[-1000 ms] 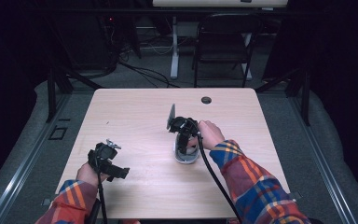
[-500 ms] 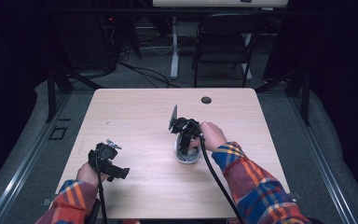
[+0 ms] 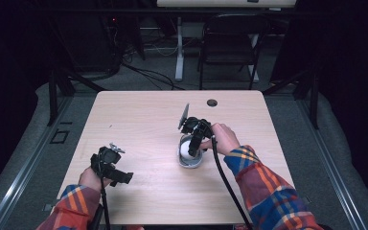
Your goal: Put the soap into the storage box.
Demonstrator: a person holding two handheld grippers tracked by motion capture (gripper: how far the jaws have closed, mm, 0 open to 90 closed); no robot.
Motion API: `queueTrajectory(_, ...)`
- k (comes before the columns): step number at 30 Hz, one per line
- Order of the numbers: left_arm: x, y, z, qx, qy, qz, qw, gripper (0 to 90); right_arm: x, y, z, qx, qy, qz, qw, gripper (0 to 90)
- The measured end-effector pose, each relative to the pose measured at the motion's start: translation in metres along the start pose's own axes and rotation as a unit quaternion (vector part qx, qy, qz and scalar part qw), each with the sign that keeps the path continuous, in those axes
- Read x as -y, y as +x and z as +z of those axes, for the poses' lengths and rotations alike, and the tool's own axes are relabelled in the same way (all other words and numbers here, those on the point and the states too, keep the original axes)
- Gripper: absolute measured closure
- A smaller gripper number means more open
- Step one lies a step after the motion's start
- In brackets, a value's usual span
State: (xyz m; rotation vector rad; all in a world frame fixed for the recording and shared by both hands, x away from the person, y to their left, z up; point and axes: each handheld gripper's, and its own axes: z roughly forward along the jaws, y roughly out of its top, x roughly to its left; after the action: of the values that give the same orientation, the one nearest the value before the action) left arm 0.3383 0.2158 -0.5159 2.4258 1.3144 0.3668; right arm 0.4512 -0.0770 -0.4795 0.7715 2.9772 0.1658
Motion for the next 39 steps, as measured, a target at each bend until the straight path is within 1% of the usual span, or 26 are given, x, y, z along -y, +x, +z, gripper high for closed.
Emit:
queueTrajectory(1,0.000,0.000,0.000,0.000,0.000,0.000,1.0000,0.4,0.002,0.000,-0.002,-0.002,-0.007,0.006,1.0000,15.0)
queueTrajectory(2,0.000,0.000,0.000,0.000,0.000,0.000,1.0000,0.4,0.003,-0.001,-0.004,-0.002,-0.003,0.004,1.0000,14.9)
queueTrajectory(6,0.000,0.000,0.000,0.000,0.000,0.000,1.0000,0.4,0.012,-0.005,-0.011,-0.004,-0.017,0.016,0.9997,14.5)
queueTrajectory(7,0.000,0.000,0.000,-0.001,0.000,0.000,1.0000,0.4,0.014,-0.006,-0.013,-0.003,-0.014,0.015,0.9998,14.2)
queueTrajectory(9,0.000,0.000,0.000,-0.001,0.000,0.000,1.0000,0.4,0.019,-0.007,-0.016,-0.003,-0.018,0.020,0.9996,14.2)
queueTrajectory(11,0.000,0.000,0.000,-0.001,0.000,0.000,1.0000,0.4,0.028,-0.009,-0.021,-0.003,-0.020,0.027,0.9994,13.9)
queueTrajectory(13,0.000,0.000,0.000,-0.001,-0.001,0.000,1.0000,0.4,0.030,-0.009,-0.022,-0.003,-0.019,0.028,0.9994,13.6)
queueTrajectory(15,0.000,0.000,0.000,-0.001,-0.001,-0.001,1.0000,0.4,0.037,-0.011,-0.023,-0.002,-0.022,0.034,0.9992,13.1)
queueTrajectory(19,0.000,0.000,0.000,-0.001,0.000,0.000,1.0000,0.4,0.051,-0.012,-0.025,0.000,-0.027,0.046,0.9986,11.2)
queueTrajectory(20,0.000,0.000,0.000,-0.001,0.000,-0.001,1.0000,0.4,0.055,-0.013,-0.025,0.002,-0.021,0.045,0.9988,10.5)
queueTrajectory(21,0.000,0.000,0.000,-0.001,0.000,-0.001,1.0000,0.4,0.058,-0.014,-0.025,0.001,-0.022,0.048,0.9986,10.2)
queueTrajectory(23,0.000,0.000,0.000,-0.001,0.000,-0.001,1.0000,0.4,0.067,-0.015,-0.025,0.004,-0.022,0.054,0.9983,9.6)
queueTrajectory(24,0.000,0.000,0.000,-0.002,0.000,-0.001,1.0000,0.4,0.075,-0.016,-0.025,0.005,-0.024,0.061,0.9978,8.6)
queueTrajectory(25,0.000,-0.001,0.000,-0.002,0.001,-0.001,1.0000,0.4,0.075,-0.016,-0.025,0.005,-0.024,0.061,0.9978,8.6)
queueTrajectory(26,0.000,-0.001,0.000,-0.002,0.001,-0.001,1.0000,0.4,0.078,-0.017,-0.026,0.005,-0.019,0.062,0.9979,8.6)
queueTrajectory(27,0.000,-0.001,0.000,-0.002,0.001,-0.001,1.0000,0.4,0.083,-0.018,-0.027,0.010,-0.019,0.064,0.9977,8.0)
queueTrajectory(28,0.000,-0.001,0.000,-0.002,0.000,-0.001,1.0000,0.4,0.087,-0.019,-0.027,0.010,-0.020,0.068,0.9974,7.5)
queueTrajectory(29,0.000,-0.001,0.000,-0.002,0.001,-0.001,1.0000,0.4,0.096,-0.020,-0.028,0.011,-0.019,0.073,0.9971,6.9)
queueTrajectory(30,0.000,-0.001,0.000,-0.002,0.001,-0.001,1.0000,0.4,0.096,-0.020,-0.028,0.011,-0.019,0.073,0.9971,6.9)
queueTrajectory(31,0.000,-0.001,0.000,-0.005,-0.001,-0.002,1.0000,0.4,0.100,-0.021,-0.028,0.015,-0.018,0.074,0.9970,6.7)
queueTrajectory(32,0.000,-0.001,0.000,-0.002,0.001,-0.001,1.0000,0.4,0.106,-0.021,-0.029,0.012,-0.020,0.081,0.9964,6.5)
queueTrajectory(34,0.000,0.000,0.000,-0.003,0.001,-0.001,1.0000,0.4,0.114,-0.023,-0.029,0.019,-0.019,0.087,0.9959,6.0)
queueTrajectory(36,0.000,-0.001,0.000,-0.003,0.001,-0.001,1.0000,0.4,0.122,-0.024,-0.028,0.020,-0.018,0.091,0.9954,5.8)
queueTrajectory(37,0.000,-0.001,0.000,-0.003,0.001,-0.001,1.0000,0.4,0.127,-0.025,-0.029,0.026,-0.012,0.093,0.9953,5.4)
queueTrajectory(38,0.000,-0.001,0.000,-0.003,0.000,-0.001,1.0000,0.4,0.132,-0.025,-0.029,0.024,-0.014,0.098,0.9948,5.2)
queueTrajectory(39,0.000,0.000,0.000,-0.003,0.000,-0.001,1.0000,0.4,0.135,-0.025,-0.029,0.021,-0.022,0.105,0.9940,5.0)
